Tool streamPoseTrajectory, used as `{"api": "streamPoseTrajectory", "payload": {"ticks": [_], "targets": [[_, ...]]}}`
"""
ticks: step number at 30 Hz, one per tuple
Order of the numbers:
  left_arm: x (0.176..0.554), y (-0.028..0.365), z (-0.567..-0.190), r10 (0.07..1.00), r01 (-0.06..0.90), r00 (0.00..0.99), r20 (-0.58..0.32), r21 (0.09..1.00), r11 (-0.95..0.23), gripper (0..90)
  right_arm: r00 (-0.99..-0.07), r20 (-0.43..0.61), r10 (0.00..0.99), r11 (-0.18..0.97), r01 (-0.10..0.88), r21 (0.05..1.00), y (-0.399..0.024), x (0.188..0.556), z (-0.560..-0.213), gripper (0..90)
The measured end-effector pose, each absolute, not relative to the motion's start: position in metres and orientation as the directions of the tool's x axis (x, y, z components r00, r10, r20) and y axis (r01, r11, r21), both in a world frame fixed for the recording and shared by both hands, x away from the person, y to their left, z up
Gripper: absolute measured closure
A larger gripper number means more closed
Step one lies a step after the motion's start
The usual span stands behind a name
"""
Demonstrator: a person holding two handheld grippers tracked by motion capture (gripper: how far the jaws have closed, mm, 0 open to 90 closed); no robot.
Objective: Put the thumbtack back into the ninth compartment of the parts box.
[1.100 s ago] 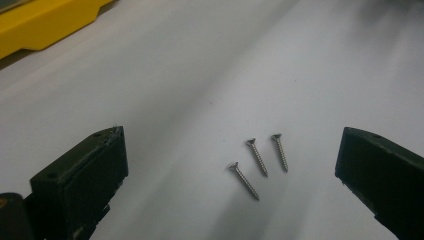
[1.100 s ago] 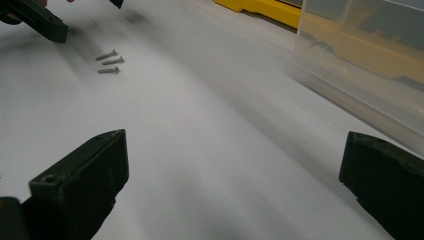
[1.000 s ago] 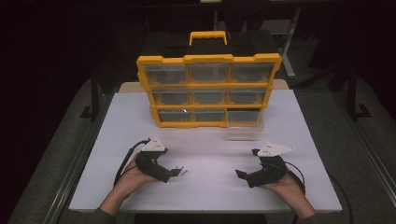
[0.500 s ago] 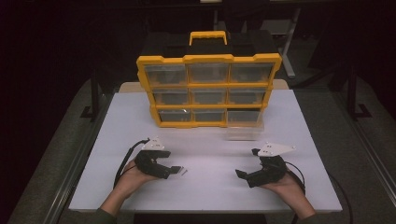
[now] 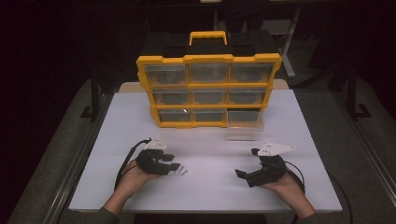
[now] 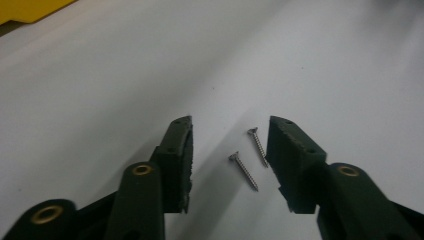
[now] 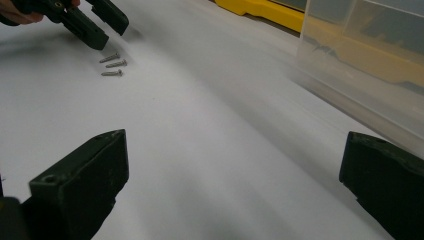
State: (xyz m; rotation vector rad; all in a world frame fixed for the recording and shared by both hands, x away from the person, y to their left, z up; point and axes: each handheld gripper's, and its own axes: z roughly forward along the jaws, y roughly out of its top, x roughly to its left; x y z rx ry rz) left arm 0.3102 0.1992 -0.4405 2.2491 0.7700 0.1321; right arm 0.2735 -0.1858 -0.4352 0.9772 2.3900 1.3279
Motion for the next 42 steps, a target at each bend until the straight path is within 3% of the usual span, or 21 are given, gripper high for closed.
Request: {"api": "streamPoseTrajectory", "payload": {"ticks": [8, 42], "targets": [[0.3104, 0.1979, -0.4430, 0.558, 0.504, 0.815, -0.156, 0.664, -0.552, 69.6, -0.750, 0.108, 0.653, 0.367, 0.438, 0.821, -0.1856, 0.2730, -0.4351, 0.0], [0.3098, 0.1942, -0.4493, 0.563, 0.505, 0.816, -0.130, 0.633, -0.586, 87.2, -0.751, 0.111, 0.651, 0.367, 0.440, 0.820, -0.1852, 0.2731, -0.4353, 0.0]]}}
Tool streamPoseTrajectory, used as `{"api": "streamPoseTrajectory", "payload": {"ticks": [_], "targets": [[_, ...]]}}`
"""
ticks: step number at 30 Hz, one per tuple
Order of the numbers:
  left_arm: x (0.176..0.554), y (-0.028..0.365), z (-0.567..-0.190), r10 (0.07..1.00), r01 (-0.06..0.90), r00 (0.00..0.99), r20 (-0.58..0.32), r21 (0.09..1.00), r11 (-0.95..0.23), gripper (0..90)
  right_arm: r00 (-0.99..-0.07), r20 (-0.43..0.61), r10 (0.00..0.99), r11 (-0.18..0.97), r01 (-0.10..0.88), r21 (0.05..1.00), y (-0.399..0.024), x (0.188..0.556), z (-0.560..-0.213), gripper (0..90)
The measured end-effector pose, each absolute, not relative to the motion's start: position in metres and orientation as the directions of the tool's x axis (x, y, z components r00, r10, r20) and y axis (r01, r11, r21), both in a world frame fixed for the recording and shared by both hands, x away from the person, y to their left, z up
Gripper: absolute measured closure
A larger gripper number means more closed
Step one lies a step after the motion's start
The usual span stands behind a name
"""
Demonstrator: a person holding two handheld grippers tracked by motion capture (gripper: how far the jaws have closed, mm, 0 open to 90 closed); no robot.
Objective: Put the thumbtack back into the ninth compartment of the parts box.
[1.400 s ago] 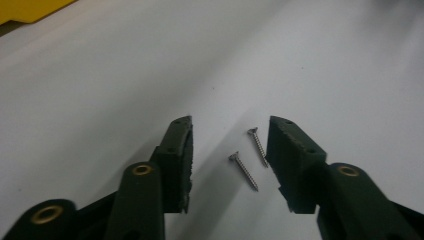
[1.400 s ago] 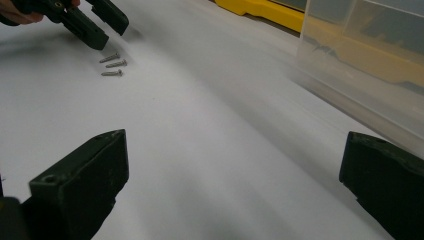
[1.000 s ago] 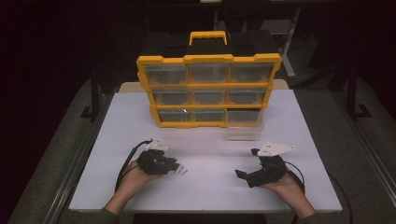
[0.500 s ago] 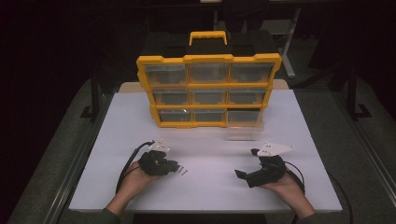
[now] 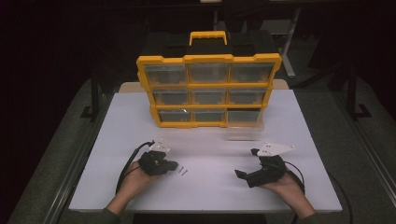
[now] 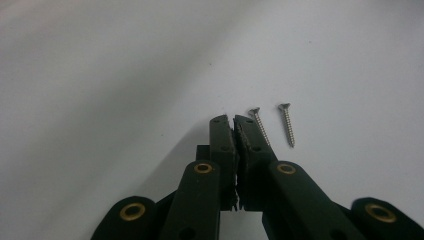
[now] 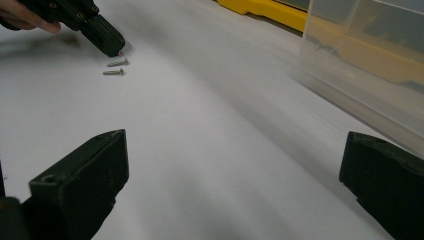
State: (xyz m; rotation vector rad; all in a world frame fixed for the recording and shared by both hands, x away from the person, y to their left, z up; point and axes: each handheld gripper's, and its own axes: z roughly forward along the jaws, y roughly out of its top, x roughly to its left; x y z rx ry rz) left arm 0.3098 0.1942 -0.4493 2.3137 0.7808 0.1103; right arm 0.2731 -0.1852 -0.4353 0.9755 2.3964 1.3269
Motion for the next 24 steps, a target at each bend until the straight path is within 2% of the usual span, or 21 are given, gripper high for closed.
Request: {"api": "streamPoseTrajectory", "payload": {"ticks": [24], "targets": [[0.313, 0.197, -0.438, 0.500, 0.473, 0.850, -0.163, 0.653, -0.592, 88.1, -0.749, 0.108, 0.653, 0.368, 0.439, 0.820, -0.185, 0.273, -0.435, 0.0]]}}
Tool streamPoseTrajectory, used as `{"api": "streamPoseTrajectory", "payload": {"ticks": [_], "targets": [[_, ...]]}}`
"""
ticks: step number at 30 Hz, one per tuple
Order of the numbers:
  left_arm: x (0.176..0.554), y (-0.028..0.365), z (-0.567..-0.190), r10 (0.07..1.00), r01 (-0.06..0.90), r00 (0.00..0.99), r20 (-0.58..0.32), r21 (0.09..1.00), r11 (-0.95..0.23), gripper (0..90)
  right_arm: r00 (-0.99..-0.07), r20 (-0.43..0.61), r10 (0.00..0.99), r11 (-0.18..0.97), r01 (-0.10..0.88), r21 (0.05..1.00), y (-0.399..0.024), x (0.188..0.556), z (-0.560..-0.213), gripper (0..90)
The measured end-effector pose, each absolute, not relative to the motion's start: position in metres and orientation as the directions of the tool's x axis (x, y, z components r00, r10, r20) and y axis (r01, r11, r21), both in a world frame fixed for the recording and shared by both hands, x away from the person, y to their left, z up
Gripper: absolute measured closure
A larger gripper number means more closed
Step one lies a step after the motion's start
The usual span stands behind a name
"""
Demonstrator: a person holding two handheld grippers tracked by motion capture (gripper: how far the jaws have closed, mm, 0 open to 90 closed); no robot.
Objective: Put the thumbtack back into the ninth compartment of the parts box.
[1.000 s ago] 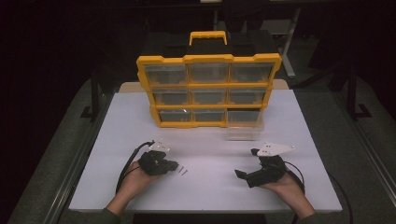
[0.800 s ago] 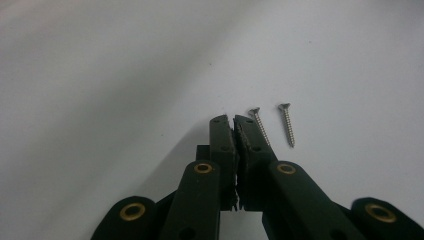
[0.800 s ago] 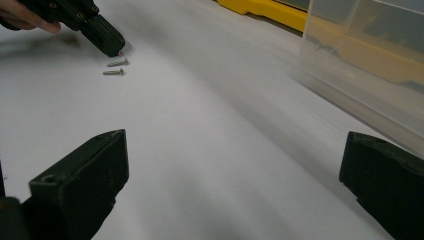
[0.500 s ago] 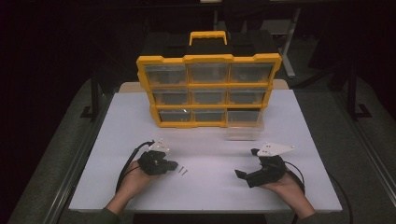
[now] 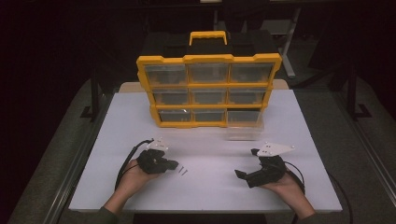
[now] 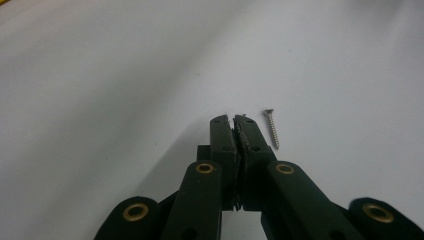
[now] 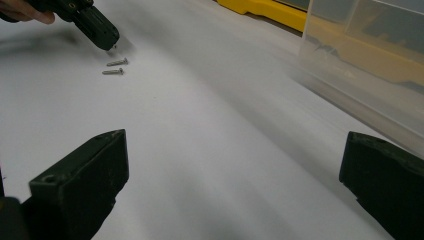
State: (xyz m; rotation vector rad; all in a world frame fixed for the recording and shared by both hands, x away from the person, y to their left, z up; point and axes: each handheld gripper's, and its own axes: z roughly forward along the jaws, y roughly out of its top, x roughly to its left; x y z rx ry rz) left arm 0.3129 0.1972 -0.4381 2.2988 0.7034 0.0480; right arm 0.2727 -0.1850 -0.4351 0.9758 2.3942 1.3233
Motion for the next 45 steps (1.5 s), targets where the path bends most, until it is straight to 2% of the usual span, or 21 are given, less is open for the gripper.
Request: {"api": "streamPoseTrajectory", "payload": {"ticks": [45], "targets": [[0.348, 0.158, -0.388, 0.376, 0.371, 0.913, -0.156, 0.701, -0.609, 88.0, -0.745, 0.106, 0.659, 0.367, 0.441, 0.819, -0.186, 0.272, -0.436, 0.0]]}}
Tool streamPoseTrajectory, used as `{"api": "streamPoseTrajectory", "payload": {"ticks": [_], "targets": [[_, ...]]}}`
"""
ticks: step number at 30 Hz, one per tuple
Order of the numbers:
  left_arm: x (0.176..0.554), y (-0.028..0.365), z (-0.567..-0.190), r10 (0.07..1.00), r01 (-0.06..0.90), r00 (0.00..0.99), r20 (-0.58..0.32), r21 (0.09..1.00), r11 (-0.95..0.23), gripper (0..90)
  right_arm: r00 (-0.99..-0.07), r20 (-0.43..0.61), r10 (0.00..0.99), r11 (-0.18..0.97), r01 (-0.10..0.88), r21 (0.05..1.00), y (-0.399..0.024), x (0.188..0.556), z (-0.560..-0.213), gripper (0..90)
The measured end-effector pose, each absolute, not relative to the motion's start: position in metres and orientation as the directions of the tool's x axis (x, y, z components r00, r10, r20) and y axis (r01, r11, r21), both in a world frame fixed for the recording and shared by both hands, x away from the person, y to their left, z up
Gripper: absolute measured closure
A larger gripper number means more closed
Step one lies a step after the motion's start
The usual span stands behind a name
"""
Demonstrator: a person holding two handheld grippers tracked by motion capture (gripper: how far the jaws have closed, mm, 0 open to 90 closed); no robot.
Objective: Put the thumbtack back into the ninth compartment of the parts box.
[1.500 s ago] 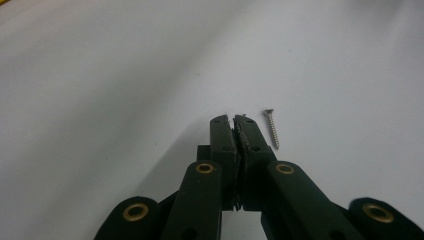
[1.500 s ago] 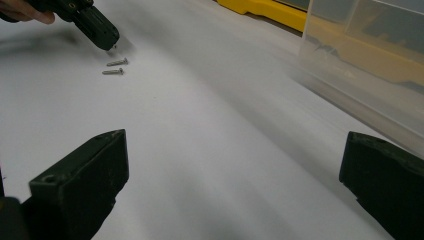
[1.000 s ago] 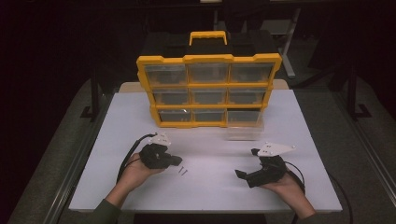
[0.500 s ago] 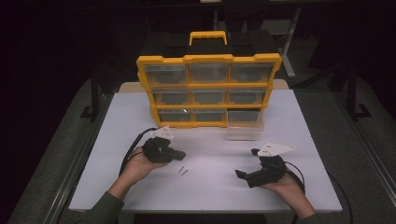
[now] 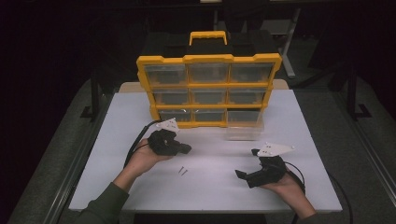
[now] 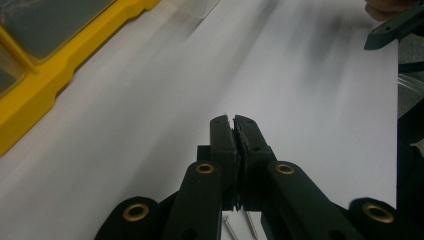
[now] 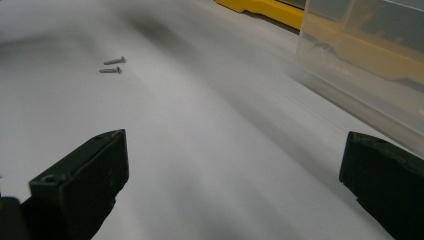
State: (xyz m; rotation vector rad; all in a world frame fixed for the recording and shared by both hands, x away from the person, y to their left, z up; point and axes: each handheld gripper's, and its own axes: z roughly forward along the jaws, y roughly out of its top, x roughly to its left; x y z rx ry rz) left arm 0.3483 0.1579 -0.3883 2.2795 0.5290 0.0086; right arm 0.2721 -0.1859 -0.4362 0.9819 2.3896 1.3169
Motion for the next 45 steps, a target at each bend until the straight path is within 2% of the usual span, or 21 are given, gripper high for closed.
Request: {"api": "streamPoseTrajectory", "payload": {"ticks": [45], "targets": [[0.393, 0.086, -0.340, 0.277, 0.264, 0.955, -0.111, 0.746, -0.611, 88.1, -0.742, 0.109, 0.662, 0.358, 0.440, 0.824, -0.191, 0.270, -0.438, 0.0]]}}
